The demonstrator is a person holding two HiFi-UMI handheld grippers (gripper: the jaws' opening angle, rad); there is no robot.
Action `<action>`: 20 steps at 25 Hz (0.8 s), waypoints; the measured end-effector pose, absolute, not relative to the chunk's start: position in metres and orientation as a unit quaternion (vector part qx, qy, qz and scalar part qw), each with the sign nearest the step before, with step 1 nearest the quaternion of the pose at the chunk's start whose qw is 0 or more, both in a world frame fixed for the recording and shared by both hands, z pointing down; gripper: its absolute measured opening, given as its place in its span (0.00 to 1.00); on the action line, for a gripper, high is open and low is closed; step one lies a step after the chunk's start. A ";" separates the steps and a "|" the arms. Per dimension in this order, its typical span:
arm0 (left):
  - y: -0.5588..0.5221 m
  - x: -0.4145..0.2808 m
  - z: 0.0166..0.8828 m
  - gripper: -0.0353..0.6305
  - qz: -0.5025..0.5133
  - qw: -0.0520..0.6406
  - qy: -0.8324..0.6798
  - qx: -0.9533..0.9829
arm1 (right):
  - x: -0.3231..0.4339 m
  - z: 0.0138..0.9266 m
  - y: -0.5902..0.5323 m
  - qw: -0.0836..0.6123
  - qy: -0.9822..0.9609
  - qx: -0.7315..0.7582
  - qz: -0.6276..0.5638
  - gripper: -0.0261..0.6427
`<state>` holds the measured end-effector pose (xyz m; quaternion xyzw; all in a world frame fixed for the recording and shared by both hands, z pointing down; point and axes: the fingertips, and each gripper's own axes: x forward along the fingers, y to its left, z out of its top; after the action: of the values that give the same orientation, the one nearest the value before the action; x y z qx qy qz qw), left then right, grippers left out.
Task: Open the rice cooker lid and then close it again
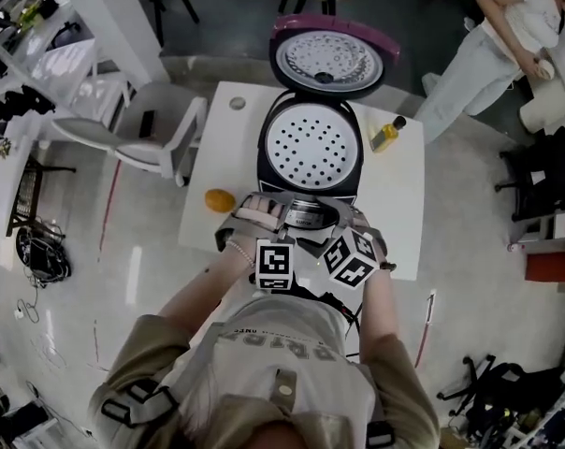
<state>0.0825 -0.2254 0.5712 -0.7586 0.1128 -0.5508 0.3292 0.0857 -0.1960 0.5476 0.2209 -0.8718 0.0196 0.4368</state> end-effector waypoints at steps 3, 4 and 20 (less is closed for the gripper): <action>-0.227 0.085 0.571 0.68 -0.549 0.330 0.112 -0.759 | 0.088 0.547 -0.198 0.436 -0.871 0.225 0.012 0.60; -0.228 0.085 0.571 0.68 -0.549 0.330 0.112 -0.759 | 0.088 0.547 -0.199 0.435 -0.871 0.227 0.010 0.60; -0.229 0.086 0.568 0.69 -0.526 0.309 0.114 -0.784 | 0.086 0.550 -0.202 0.418 -0.870 0.259 -0.029 0.60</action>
<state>0.0861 -0.2287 0.5682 -0.7840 0.1135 -0.5263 0.3089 0.0859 -0.2018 0.5498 0.2594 -0.8701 -0.0291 0.4181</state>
